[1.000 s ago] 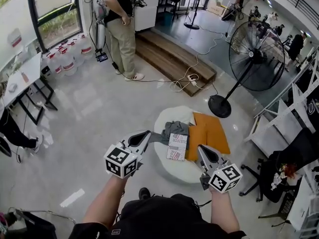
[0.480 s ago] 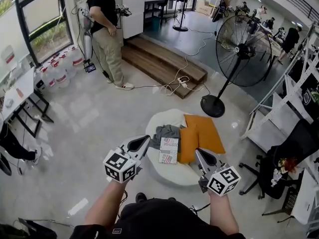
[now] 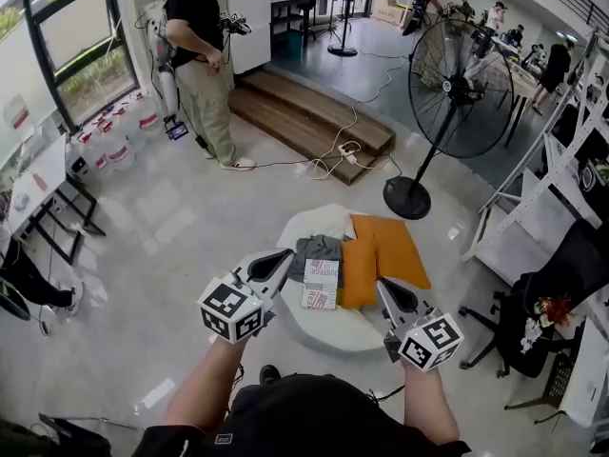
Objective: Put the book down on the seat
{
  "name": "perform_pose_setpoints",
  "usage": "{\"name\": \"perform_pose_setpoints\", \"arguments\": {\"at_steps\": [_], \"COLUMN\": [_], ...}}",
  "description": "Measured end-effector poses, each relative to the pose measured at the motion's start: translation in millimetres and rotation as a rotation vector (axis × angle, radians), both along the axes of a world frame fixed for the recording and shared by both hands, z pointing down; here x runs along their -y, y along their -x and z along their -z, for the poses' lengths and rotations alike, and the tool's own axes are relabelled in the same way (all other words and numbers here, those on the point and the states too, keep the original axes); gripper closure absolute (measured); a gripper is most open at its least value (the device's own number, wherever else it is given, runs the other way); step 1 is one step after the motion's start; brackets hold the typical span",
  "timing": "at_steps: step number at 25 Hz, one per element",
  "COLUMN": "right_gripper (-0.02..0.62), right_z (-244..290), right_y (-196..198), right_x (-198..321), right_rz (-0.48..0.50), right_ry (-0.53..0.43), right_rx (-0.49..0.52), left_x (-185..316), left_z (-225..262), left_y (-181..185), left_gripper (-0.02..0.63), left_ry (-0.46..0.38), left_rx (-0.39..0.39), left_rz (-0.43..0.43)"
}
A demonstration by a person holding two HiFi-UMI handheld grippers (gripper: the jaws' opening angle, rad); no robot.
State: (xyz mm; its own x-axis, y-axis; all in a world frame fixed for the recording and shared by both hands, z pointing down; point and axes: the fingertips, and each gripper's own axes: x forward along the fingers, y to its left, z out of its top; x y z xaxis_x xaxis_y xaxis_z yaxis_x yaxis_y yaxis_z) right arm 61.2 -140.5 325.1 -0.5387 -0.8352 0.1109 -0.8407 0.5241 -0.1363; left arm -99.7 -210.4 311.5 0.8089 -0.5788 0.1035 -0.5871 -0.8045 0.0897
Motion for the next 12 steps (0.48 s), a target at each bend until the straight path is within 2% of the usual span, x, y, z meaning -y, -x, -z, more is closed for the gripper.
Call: {"name": "perform_pose_setpoints", "arguments": {"at_steps": [4,12], "right_gripper": [0.581,0.581], "right_z": [2.8,0.8], "right_y": [0.9,16.1], "right_x": [4.2,12.5], "right_rz": [0.006,0.024], "right_ry": [-0.007,0.000], "right_rx": [0.009,0.021], "left_x": [5.6,10.2], "left_z": [-4.1,-10.2], "left_y": [8.2,23.5], "left_gripper": [0.603,0.603], "left_ry": [0.002,0.012], "left_rx": [0.018,0.042], "left_rz": [0.068,0.093]}}
